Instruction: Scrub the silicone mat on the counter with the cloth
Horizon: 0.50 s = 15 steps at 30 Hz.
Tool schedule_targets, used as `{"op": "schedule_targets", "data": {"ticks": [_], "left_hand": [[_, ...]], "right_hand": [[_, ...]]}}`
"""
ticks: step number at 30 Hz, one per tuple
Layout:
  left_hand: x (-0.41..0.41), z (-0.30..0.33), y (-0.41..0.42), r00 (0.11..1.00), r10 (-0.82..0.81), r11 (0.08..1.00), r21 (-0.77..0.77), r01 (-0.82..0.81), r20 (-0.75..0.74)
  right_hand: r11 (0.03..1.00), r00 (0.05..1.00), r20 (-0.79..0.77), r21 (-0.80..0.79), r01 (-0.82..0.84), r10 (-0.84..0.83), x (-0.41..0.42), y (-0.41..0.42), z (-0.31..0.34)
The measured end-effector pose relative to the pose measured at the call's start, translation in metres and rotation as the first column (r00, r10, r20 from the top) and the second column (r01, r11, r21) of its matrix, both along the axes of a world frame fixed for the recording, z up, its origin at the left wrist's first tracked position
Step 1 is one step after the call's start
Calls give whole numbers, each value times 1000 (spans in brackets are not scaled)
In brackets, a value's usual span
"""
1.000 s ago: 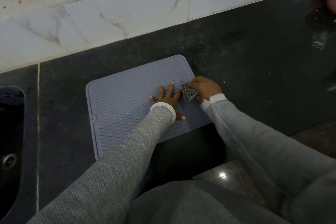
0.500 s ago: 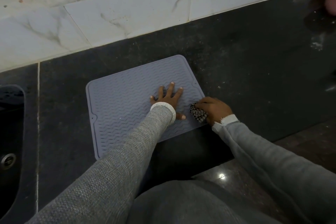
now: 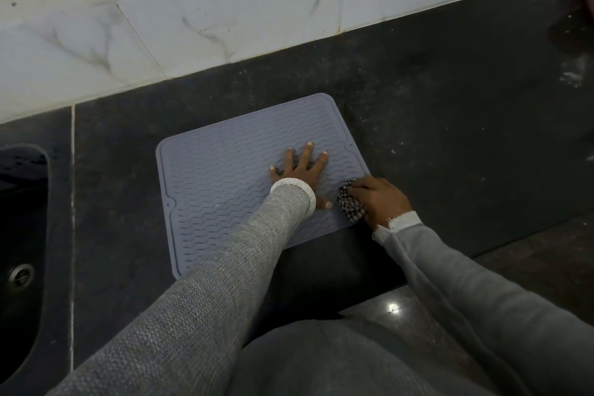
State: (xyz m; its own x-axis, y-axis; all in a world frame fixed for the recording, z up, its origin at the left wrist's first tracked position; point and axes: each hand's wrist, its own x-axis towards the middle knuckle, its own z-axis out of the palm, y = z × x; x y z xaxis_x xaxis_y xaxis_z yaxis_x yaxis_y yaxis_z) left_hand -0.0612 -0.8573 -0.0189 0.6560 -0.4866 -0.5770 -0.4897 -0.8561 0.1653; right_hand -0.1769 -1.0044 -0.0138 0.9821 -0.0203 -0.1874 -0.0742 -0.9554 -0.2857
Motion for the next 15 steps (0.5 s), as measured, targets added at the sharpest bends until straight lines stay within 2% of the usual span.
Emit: {"op": "schedule_targets", "data": {"ticks": [4,10,15], "left_hand": [[1,-2,1,1000,0,1000,-7,0,-1],[-1,-1,2,1000,1,1000,-26,-1,-14],[-2,-4,9,1000,-5,996,-92,4,-3]], "right_hand": [[1000,987,158,2,-5,4,-14,3,-8],[999,984,177,-32,-6,11,-14,4,-9],[998,991,126,33,47,-51,-13,7,-6]]}}
